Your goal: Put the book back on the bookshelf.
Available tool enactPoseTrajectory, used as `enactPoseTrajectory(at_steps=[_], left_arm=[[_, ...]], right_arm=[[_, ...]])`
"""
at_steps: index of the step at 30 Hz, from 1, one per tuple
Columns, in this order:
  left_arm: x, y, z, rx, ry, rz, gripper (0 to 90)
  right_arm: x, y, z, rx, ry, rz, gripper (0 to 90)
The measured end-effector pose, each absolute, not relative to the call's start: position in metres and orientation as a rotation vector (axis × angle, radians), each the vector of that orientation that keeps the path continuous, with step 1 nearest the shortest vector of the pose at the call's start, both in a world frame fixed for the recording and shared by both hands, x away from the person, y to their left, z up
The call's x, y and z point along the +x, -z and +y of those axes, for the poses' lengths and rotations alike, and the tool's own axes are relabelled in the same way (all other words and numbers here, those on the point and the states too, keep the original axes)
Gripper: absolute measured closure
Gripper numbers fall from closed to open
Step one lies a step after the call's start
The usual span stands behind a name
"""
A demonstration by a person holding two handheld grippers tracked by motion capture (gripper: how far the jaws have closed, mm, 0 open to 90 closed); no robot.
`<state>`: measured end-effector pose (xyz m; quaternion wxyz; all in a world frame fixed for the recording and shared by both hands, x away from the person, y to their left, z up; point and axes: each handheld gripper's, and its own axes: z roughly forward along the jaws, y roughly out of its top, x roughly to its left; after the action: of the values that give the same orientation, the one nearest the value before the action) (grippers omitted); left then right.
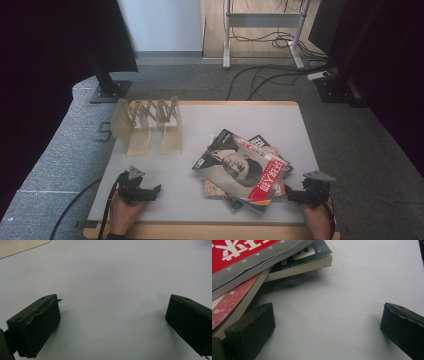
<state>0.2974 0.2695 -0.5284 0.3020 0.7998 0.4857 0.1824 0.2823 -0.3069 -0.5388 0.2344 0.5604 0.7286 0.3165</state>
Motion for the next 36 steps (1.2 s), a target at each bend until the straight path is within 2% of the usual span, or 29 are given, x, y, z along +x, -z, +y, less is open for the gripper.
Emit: enactPoseTrajectory(at_steps=[24, 36], left_arm=[[0.298, 0.526, 0.269, 2.135, -0.454, 1.274, 0.0], [0.307, 0.497, 0.248, 2.124, -0.368, 1.093, 0.0]], right_arm=[[0.282, 0.538, -0.309, 1.55, -0.899, 1.999, 0.0], [0.268, 0.524, -0.322, 1.52, -0.972, 1.979, 3.3]])
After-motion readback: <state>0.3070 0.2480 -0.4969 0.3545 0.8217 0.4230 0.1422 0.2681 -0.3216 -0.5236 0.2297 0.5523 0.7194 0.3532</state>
